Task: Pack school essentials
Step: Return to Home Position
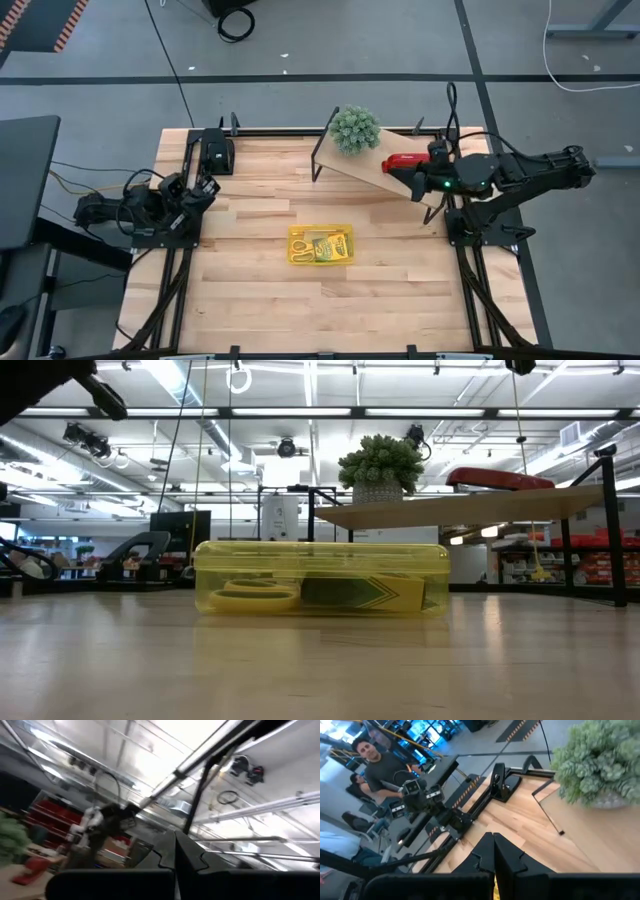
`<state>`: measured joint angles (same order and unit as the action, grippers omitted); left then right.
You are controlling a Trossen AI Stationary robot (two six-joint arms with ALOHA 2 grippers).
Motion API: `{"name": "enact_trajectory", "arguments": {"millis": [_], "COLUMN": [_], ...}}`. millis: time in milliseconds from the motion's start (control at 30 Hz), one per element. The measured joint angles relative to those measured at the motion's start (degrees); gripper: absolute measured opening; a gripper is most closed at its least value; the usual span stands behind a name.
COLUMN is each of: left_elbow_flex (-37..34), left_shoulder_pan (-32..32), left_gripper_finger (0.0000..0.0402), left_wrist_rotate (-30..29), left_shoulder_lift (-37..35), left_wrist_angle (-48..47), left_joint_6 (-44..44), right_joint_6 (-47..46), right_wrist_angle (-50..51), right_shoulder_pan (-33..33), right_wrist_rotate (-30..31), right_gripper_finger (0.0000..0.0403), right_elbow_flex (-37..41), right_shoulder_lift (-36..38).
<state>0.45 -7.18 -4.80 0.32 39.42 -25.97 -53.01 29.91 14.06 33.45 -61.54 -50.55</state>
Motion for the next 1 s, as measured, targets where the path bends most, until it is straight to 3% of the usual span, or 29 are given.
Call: {"name": "enact_trajectory", "arguments": {"millis": [167,300,400,567,767,1000], "left_elbow_flex": [0.00,-0.02,-0.02,-0.02,-0.02,-0.04], "left_shoulder_pan": [0.00,0.00,0.00,0.00,0.00,0.00], "left_gripper_finger": [0.0004,0.0007,0.0012,0.0016,0.0010,0.0020], "left_wrist_rotate": [1.06,-6.88,-11.34,-12.09,-12.11,-12.13], "left_shoulder_lift": [0.00,0.00,0.00,0.00,0.00,0.00], "left_wrist_angle": [-0.70,-3.37,-3.58,-3.68,-3.67,-3.69], "left_joint_6": [-2.14,-0.38,0.24,6.84,11.74,22.70], "right_joint_6": [4.34,6.85,8.97,13.33,19.08,22.76], "right_wrist_angle": [0.11,-0.93,-6.45,-19.93,-34.85,-38.67], "right_shoulder_pan": [1.39,2.97,4.72,5.74,5.10,1.10], "right_wrist_rotate": [0.63,4.57,7.12,7.14,1.79,-7.33], "right_gripper_finger": [0.0006,0.0006,0.0006,0.0006,0.0006,0.0006], "right_elbow_flex": [0.02,2.22,6.64,18.78,31.09,39.84], "right_shoulder_lift": [1.07,2.96,5.92,14.00,24.93,35.74]}}
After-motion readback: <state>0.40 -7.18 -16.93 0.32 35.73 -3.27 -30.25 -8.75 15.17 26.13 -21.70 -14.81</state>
